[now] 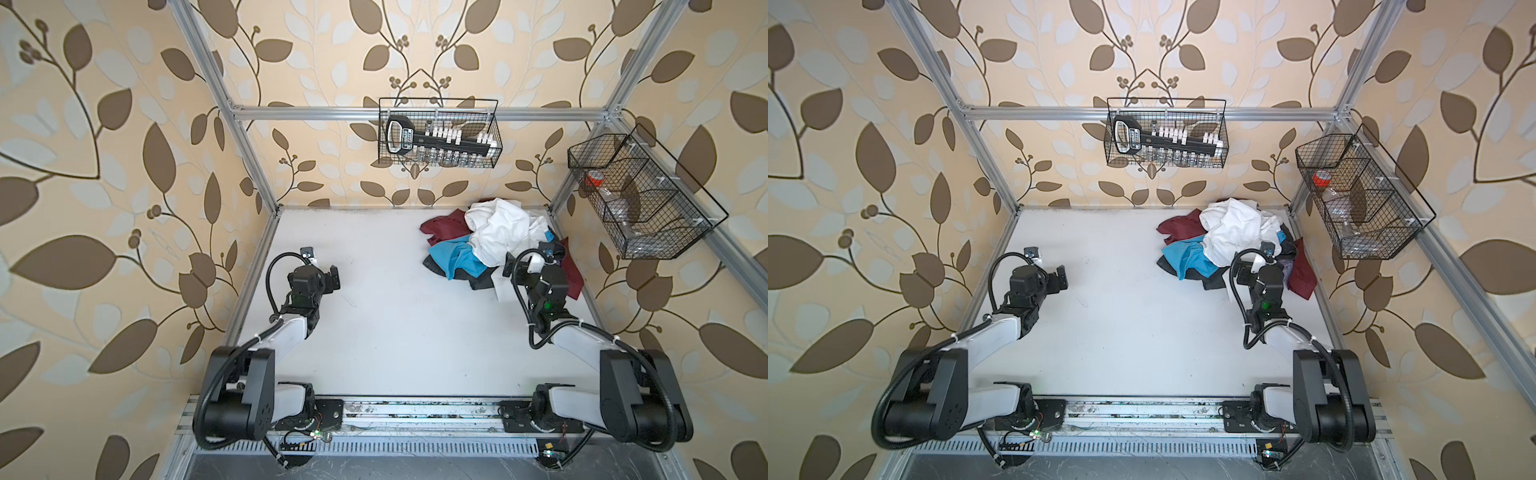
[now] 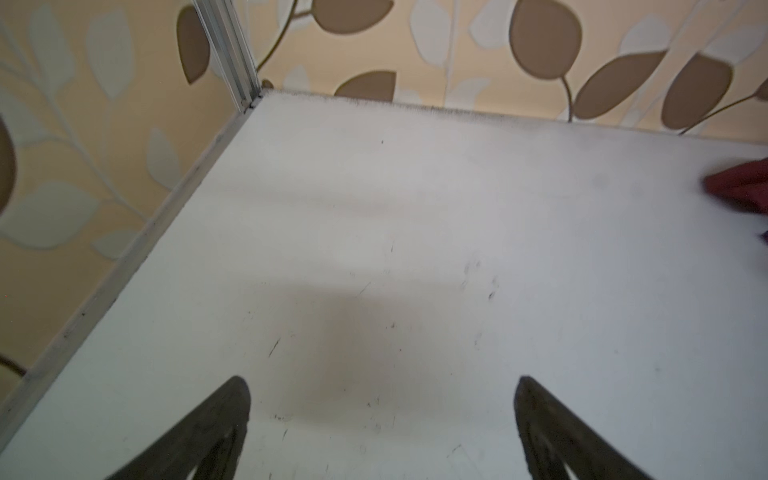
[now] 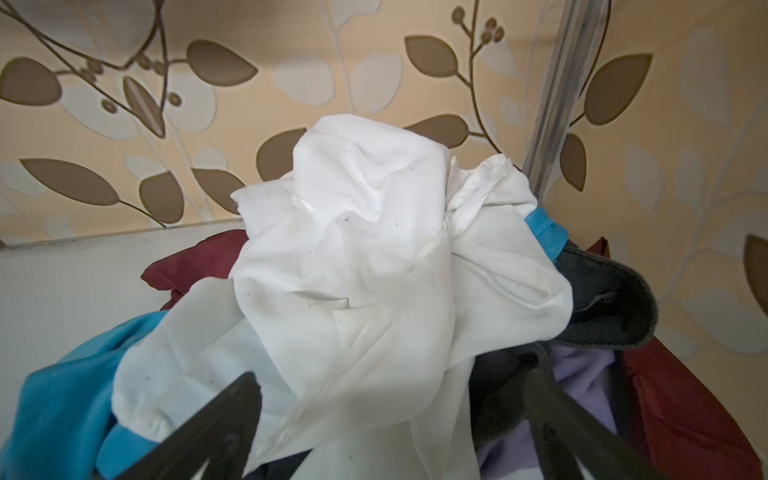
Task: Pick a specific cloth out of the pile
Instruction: 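Reach the right gripper onto the turquoise shirt while the left arm lifts forward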
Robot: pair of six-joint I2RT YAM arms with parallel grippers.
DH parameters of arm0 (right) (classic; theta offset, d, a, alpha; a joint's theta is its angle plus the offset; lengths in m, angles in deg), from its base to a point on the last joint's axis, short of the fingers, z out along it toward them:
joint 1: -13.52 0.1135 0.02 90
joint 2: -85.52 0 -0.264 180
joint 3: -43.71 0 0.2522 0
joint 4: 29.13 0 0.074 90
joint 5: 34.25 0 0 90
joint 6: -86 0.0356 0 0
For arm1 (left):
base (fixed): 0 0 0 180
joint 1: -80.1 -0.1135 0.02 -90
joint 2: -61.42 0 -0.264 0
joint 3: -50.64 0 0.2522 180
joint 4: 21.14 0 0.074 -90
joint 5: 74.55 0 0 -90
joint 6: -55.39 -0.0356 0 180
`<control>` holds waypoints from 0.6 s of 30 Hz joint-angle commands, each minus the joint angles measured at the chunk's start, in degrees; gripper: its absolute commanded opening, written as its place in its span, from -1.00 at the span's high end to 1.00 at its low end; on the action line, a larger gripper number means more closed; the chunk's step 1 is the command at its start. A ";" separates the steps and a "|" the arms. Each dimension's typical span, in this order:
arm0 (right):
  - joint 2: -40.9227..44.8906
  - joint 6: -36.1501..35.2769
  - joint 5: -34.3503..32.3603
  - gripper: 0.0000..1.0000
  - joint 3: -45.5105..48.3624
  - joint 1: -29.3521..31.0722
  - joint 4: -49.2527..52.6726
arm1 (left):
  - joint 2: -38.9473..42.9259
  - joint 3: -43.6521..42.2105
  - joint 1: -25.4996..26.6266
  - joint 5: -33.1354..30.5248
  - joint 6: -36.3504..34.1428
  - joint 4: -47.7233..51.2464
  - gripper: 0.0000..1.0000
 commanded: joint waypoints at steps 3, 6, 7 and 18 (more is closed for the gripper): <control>5.69 4.91 0.45 -0.99 -8.36 1.04 25.08 | 10.28 3.25 0.69 13.41 3.24 12.04 -0.98; 7.35 5.56 0.22 -0.99 -12.26 5.73 31.56 | 11.93 3.30 2.61 25.03 4.09 11.66 -0.98; 7.35 4.84 -0.65 -0.99 -13.41 7.98 33.44 | 11.64 3.47 3.14 29.23 4.01 10.91 -0.98; -9.44 6.47 -5.23 -0.98 -30.52 26.26 46.23 | 3.22 8.65 8.13 58.93 -2.37 15.28 -0.98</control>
